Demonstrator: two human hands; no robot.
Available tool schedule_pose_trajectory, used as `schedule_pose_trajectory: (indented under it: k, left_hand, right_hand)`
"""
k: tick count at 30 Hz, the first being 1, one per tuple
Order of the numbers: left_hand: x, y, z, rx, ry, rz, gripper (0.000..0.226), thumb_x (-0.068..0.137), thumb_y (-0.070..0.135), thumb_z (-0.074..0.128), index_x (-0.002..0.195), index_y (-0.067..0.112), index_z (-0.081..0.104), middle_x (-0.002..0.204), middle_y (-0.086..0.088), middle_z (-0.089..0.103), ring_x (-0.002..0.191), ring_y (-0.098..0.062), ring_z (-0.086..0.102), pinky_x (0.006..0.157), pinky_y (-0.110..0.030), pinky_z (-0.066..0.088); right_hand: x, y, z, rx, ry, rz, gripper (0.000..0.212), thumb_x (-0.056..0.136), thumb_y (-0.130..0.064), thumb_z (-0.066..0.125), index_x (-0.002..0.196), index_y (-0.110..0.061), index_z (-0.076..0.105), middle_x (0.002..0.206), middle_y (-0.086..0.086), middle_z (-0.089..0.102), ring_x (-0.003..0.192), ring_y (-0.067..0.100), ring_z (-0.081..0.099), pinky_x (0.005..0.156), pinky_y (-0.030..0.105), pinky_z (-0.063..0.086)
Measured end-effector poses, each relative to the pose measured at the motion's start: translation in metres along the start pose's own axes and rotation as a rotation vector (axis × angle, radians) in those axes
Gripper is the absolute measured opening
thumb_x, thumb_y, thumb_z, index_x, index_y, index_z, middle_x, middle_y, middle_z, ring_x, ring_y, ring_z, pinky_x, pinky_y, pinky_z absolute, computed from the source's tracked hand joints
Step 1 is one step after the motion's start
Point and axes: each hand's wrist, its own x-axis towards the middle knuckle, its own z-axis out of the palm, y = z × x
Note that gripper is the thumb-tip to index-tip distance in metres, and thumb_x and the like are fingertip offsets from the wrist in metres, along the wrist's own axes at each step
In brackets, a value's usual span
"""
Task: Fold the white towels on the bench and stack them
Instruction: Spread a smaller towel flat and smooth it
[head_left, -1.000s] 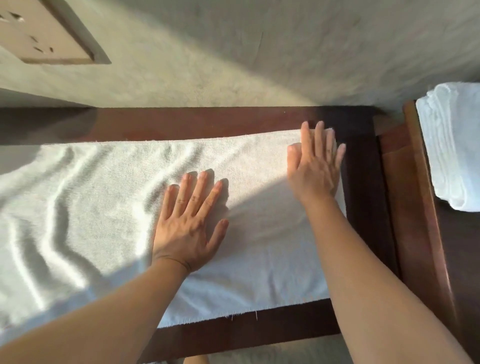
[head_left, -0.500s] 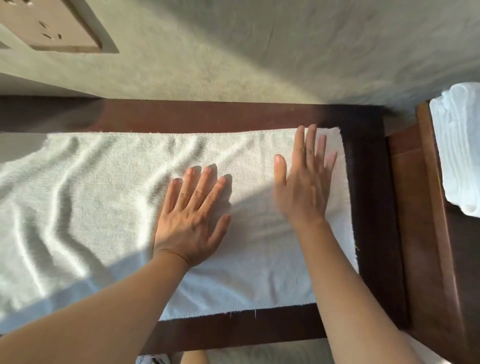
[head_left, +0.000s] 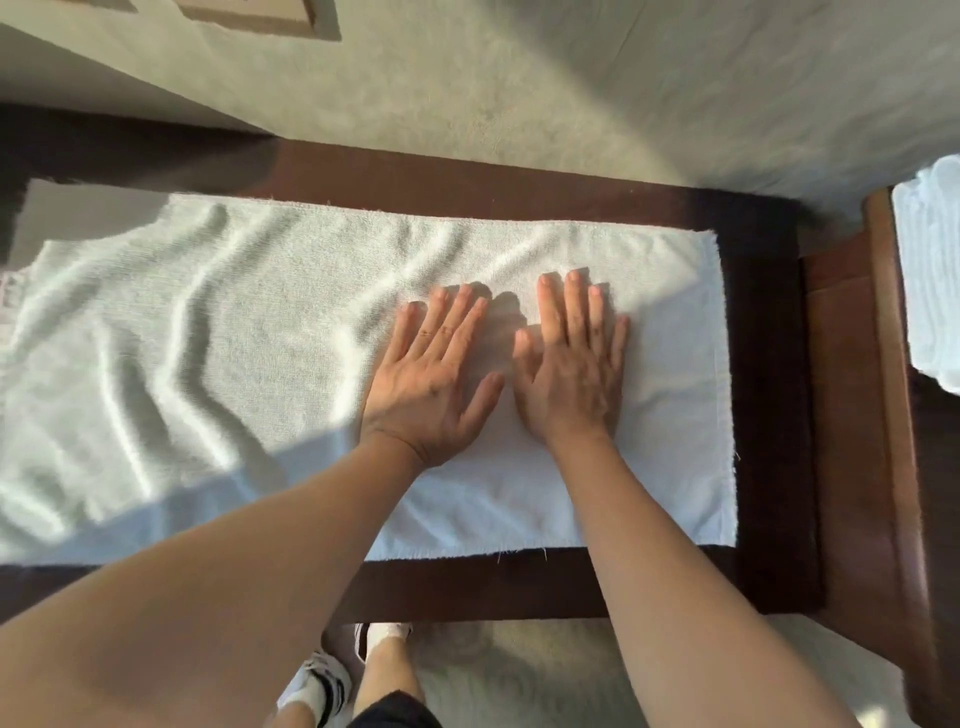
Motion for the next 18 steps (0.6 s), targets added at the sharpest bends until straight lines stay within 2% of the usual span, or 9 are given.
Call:
schedule_pose_trajectory:
  k: [2, 5, 7, 9, 12, 15, 18]
  left_hand:
    - [-0.013, -0.001, -0.009, -0.191, 0.092, 0.015, 0.068, 0.101, 0.045, 0.035, 0.157, 0.007, 0.033, 0.166, -0.006, 0.024, 0.156, -0.021, 0.017, 0.125, -0.046, 0.02]
    - [-0.04, -0.016, -0.021, -0.098, 0.253, -0.009, 0.055, 0.102, 0.034, 0.039, 0.15, 0.009, 0.047, 0.16, -0.007, 0.039, 0.151, -0.024, 0.031, 0.121, -0.044, 0.031]
    - [-0.071, -0.03, -0.026, 0.033, 0.22, -0.116, 0.056, 0.103, 0.037, 0.036, 0.153, 0.013, 0.043, 0.161, -0.008, 0.036, 0.152, -0.026, 0.028, 0.123, -0.045, 0.027]
    - [-0.097, -0.046, -0.027, 0.112, 0.104, -0.23, 0.061, 0.102, 0.043, 0.031, 0.159, 0.019, 0.032, 0.166, -0.008, 0.024, 0.155, -0.028, 0.017, 0.125, -0.048, 0.02]
    - [-0.12, -0.066, -0.022, 0.19, -0.053, -0.251, 0.064, 0.103, 0.053, 0.022, 0.162, 0.031, 0.014, 0.17, -0.004, 0.005, 0.157, -0.026, -0.001, 0.126, -0.048, 0.01]
    - [-0.122, -0.078, -0.021, 0.185, -0.027, -0.225, 0.062, 0.104, 0.054, 0.022, 0.162, 0.034, 0.011, 0.17, 0.0, 0.006, 0.157, -0.024, 0.0, 0.127, -0.046, 0.009]
    - [-0.123, -0.091, -0.023, 0.196, 0.034, -0.204, 0.062, 0.104, 0.054, 0.026, 0.162, 0.032, 0.019, 0.169, 0.0, 0.015, 0.157, -0.026, 0.009, 0.126, -0.048, 0.014]
  right_hand:
    - [-0.003, -0.001, -0.003, -0.028, -0.02, 0.003, 0.065, 0.101, -0.047, 0.023, 0.162, -0.028, 0.013, 0.171, 0.002, 0.004, 0.157, 0.024, 0.0, 0.125, 0.052, 0.003]
    - [0.0, -0.004, -0.008, -0.027, -0.032, 0.034, 0.063, 0.103, -0.039, 0.034, 0.162, -0.025, 0.014, 0.17, 0.002, 0.005, 0.157, 0.025, 0.0, 0.125, 0.051, 0.002]
    - [-0.004, -0.021, -0.015, 0.01, -0.003, 0.089, 0.064, 0.102, -0.03, 0.038, 0.162, -0.019, 0.018, 0.169, 0.006, 0.012, 0.157, 0.027, 0.007, 0.125, 0.051, 0.005]
    - [-0.019, -0.056, -0.018, 0.091, 0.065, 0.082, 0.066, 0.097, -0.027, 0.038, 0.16, -0.012, 0.022, 0.167, 0.01, 0.019, 0.156, 0.029, 0.013, 0.126, 0.051, 0.007]
    - [-0.069, -0.118, -0.009, 0.137, 0.05, -0.112, 0.066, 0.098, -0.034, 0.032, 0.16, -0.015, 0.02, 0.168, 0.01, 0.019, 0.156, 0.028, 0.012, 0.126, 0.05, 0.006]
    - [-0.105, -0.138, 0.01, 0.068, -0.047, -0.123, 0.066, 0.101, -0.044, 0.029, 0.162, -0.02, 0.016, 0.169, 0.006, 0.014, 0.157, 0.027, 0.008, 0.124, 0.055, 0.011]
    - [-0.105, -0.13, 0.021, -0.015, -0.038, -0.067, 0.071, 0.1, -0.054, 0.029, 0.162, -0.021, 0.015, 0.17, 0.003, 0.013, 0.157, 0.026, 0.007, 0.124, 0.055, 0.01]
